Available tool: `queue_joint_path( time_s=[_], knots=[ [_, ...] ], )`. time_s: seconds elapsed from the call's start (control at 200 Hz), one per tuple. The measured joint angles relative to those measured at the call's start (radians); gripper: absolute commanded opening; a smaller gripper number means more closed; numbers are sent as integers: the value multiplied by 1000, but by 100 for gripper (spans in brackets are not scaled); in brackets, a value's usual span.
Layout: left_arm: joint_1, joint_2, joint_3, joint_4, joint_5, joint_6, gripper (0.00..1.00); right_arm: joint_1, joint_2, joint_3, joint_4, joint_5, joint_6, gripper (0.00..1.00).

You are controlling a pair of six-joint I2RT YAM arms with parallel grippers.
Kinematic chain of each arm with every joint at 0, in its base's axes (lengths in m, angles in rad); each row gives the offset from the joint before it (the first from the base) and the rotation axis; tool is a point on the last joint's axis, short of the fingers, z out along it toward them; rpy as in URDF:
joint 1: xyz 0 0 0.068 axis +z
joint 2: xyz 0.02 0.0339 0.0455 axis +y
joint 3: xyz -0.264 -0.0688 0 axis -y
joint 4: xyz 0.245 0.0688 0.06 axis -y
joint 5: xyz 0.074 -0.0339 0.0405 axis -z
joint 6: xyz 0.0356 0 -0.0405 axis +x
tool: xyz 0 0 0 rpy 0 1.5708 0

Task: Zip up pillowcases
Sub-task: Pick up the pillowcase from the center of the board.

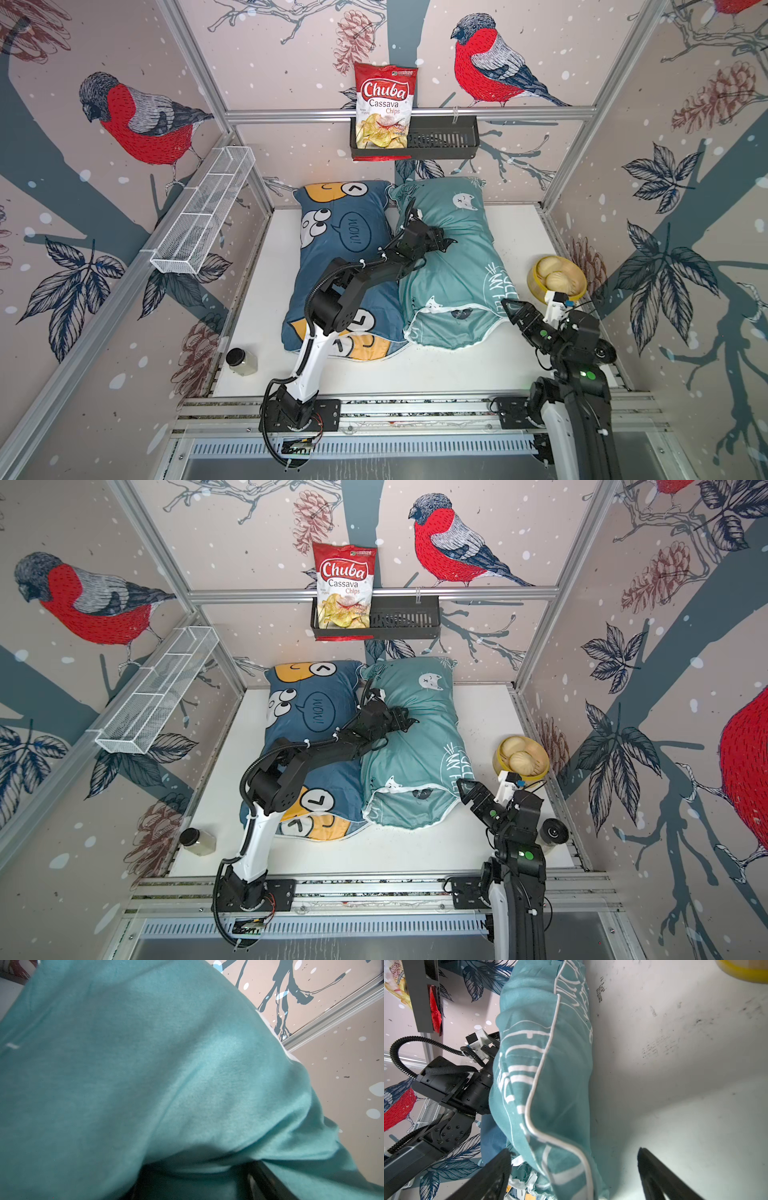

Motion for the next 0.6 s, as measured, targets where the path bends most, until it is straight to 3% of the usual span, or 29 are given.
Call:
queue_joint_path(
  time_s=[0.16, 0.495, 0.6],
  knots=[
    [2, 4, 0, 8, 5, -3, 74, 21, -5, -7, -22, 0, 4, 80],
    [3, 12, -5, 29, 10, -11, 76, 111, -23, -23, -15, 36, 56, 35],
    [3, 11, -6, 32, 10, -11, 77, 126, -24, -23, -13, 52, 63, 27]
  ],
)
